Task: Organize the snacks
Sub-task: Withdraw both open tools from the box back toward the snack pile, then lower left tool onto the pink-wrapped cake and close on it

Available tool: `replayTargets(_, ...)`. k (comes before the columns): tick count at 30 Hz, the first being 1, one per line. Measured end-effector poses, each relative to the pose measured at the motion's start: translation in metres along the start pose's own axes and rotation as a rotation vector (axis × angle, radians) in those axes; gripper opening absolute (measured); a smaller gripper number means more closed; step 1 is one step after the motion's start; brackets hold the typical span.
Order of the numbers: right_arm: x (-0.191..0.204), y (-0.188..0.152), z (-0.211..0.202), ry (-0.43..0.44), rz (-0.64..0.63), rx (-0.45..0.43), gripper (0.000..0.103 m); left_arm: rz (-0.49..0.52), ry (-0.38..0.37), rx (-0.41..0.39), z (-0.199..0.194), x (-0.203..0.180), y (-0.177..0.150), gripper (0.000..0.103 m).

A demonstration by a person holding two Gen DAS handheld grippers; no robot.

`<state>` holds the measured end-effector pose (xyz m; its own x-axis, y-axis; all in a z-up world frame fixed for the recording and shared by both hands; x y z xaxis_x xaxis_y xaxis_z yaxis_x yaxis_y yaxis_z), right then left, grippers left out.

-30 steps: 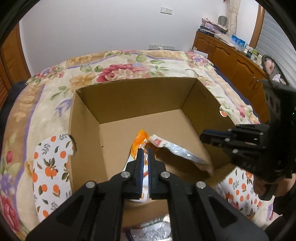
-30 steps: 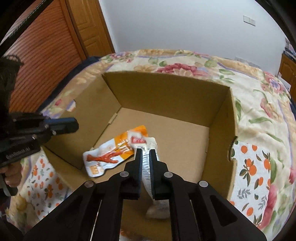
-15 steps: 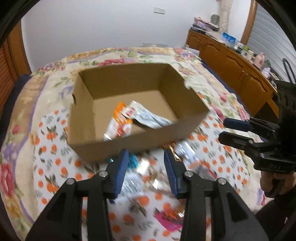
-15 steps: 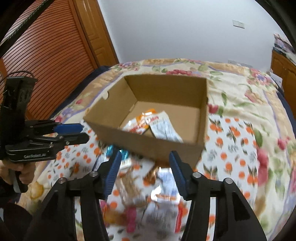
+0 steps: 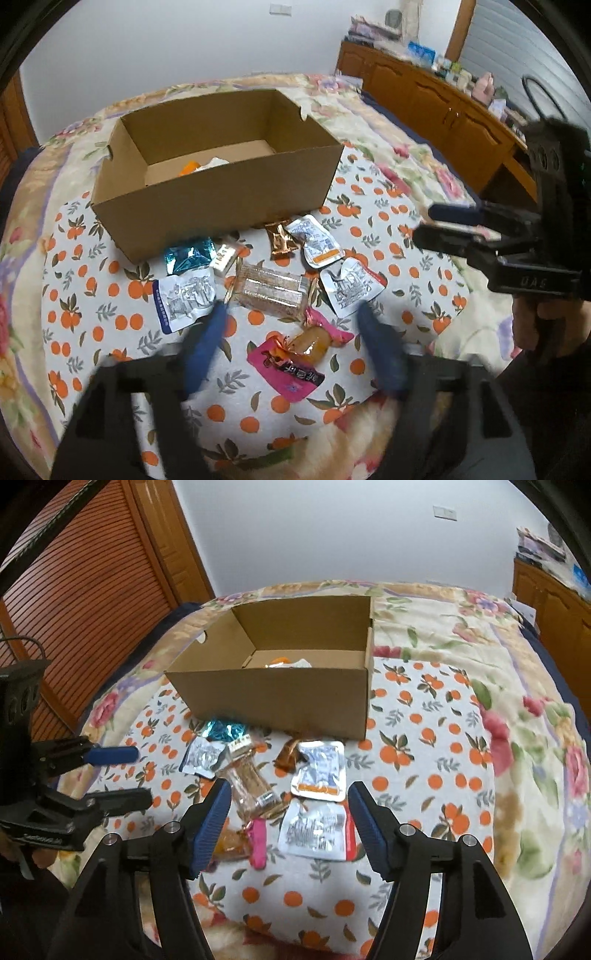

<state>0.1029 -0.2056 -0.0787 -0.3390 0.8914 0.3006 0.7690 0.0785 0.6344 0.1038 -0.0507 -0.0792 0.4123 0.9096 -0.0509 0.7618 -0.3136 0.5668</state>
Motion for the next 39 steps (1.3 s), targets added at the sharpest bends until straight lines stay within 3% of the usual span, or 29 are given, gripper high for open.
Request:
replayTargets(4,0.004,-0.009,-0.004,-0.006,-0.003,0.001,0.076,-0.033,-0.010,-0.049,-0.008,0.004,0.000,0.101)
replayTargets(9,0.004,-0.018,0.001,0.003,0.001,0.009,0.094,0.000,0.030,-0.072,-0.005,0.000,-0.005,0.103)
replayTargets(16,-0.007,-0.026,0.019,-0.015,0.019,0.038,0.094,0.013,0.040,-0.077,0.006,-0.001,-0.014,0.103)
replayTargets(24,-0.015,-0.034,0.037,-0.031,0.015,0.067,0.094,-0.010,0.005,-0.013,0.026,0.002,-0.024,0.102)
replayTargets(31,-0.028,-0.042,0.056,-0.031,0.041,0.103,0.094,0.065,-0.030,0.056,0.050,-0.013,-0.037,0.101)
replayTargets(35,-0.035,-0.046,0.064,-0.032,0.061,0.120,0.094,0.137,-0.060,0.110,0.066,-0.024,-0.046,0.088)
replayTargets(37,-0.039,-0.048,0.066,-0.028,0.074,0.125,0.094,0.163,-0.061,0.132,0.074,-0.029,-0.049,0.088)
replayTargets(38,-0.040,-0.048,0.067,-0.026,0.079,0.127,0.094,0.177,-0.060,0.143,0.079,-0.031,-0.051,0.083)
replayTargets(39,-0.041,-0.049,0.067,-0.026,0.082,0.128,0.094,0.188,-0.066,0.156,0.083,-0.033,-0.052,0.071)
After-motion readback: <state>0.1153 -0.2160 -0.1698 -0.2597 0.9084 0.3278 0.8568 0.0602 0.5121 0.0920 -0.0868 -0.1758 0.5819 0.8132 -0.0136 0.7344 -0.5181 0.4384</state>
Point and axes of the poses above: each gripper's, at about its wrist camera, not at the fingertips, and z roughly the way its jaws point, x to its left, y to its top, the point moved 4 cm from there along z, roughly the way its jaws point, and after that the axes turned 8 degrees about y, right-handed, at the moved point
